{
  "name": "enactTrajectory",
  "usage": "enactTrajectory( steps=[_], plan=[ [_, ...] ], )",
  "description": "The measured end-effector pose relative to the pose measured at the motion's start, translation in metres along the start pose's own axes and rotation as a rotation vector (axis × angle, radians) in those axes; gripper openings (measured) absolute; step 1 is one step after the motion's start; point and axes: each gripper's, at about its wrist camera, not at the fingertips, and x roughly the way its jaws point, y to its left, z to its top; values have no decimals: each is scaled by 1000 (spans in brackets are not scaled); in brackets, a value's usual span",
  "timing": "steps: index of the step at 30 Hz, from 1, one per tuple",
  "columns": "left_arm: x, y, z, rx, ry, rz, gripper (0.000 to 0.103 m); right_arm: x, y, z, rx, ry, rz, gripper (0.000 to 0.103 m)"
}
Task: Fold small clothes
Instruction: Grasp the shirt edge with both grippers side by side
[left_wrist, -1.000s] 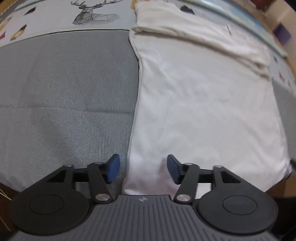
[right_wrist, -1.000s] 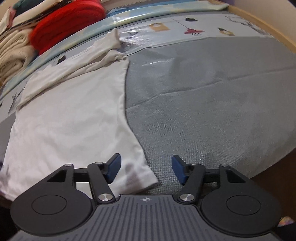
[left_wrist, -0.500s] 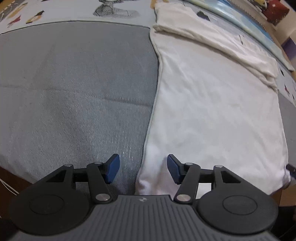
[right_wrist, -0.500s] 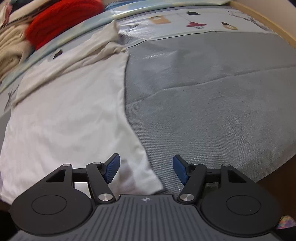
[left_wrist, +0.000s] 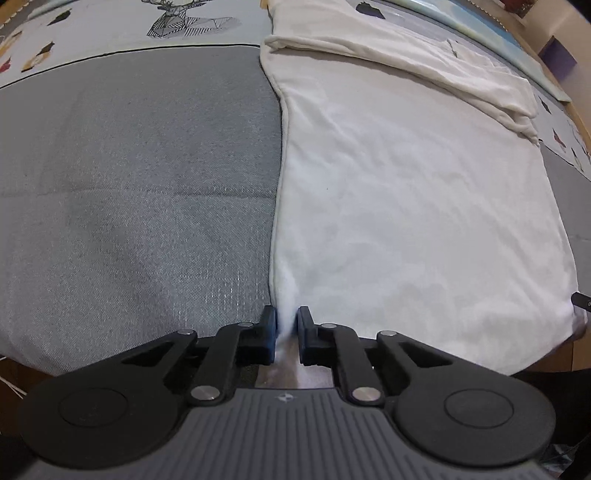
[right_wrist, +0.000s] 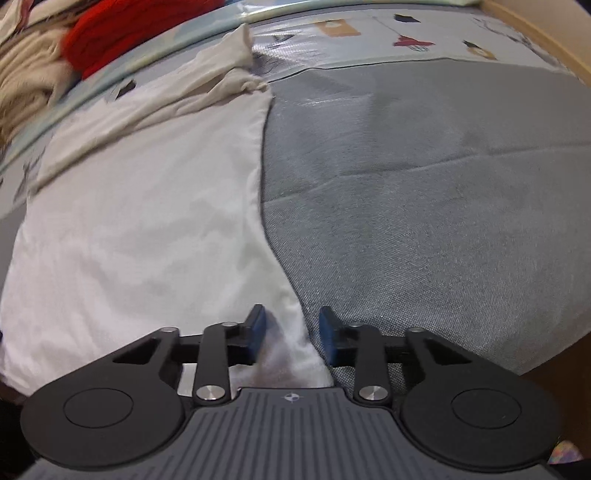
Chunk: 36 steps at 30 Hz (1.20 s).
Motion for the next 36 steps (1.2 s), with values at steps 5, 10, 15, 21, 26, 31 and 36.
enactTrajectory(
  steps=[5, 10, 15, 21, 26, 31, 36],
  plan=[
    [-2, 0, -5, 4, 1, 22, 17, -4, 8, -1, -62, 35, -9, 15],
    [-1, 0, -4, 0, 4, 19, 17, -1, 8, 2, -66, 47, -21, 15],
    [1, -1, -3, -2, 4, 18, 17, -1, 11, 1, -90, 46, -31, 15],
    [-1, 0, -5, 2, 2, 21, 17, -2, 12, 2, -91, 47, -34, 15],
    [-2, -1, -5, 0, 7, 26, 17, -3, 14, -1, -116, 54, -50, 15],
    [1, -7, -5, 23, 12, 33, 15, -2, 15, -2, -125, 56, -52, 15],
    [-3, -11, -2, 16, -32, 6, 5, -4, 12, 1, -91, 49, -37, 5]
  ],
)
